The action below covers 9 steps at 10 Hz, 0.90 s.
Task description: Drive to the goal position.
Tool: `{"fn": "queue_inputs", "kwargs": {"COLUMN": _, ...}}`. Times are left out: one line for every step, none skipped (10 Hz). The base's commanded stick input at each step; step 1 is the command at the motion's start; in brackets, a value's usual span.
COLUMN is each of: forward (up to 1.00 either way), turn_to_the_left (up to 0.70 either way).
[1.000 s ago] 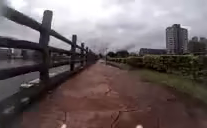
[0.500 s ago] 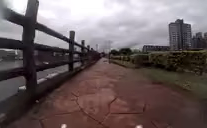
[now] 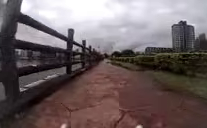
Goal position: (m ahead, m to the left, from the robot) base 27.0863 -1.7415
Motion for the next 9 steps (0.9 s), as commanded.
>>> {"fn": "queue_inputs", "kwargs": {"forward": 0.85, "turn_to_the_left": 0.01}}
{"fn": "queue_inputs", "kwargs": {"forward": 0.85, "turn_to_the_left": 0.01}}
{"fn": "queue_inputs", "kwargs": {"forward": 0.85, "turn_to_the_left": 0.01}}
{"fn": "queue_inputs", "kwargs": {"forward": 0.85, "turn_to_the_left": 0.01}}
{"fn": "queue_inputs", "kwargs": {"forward": 0.85, "turn_to_the_left": 0.01}}
{"fn": "queue_inputs", "kwargs": {"forward": 0.85, "turn_to_the_left": 0.01}}
{"fn": "queue_inputs", "kwargs": {"forward": 0.85, "turn_to_the_left": 0.01}}
{"fn": "queue_inputs", "kwargs": {"forward": 0.85, "turn_to_the_left": 0.01}}
{"fn": "queue_inputs", "kwargs": {"forward": 0.85, "turn_to_the_left": 0.01}}
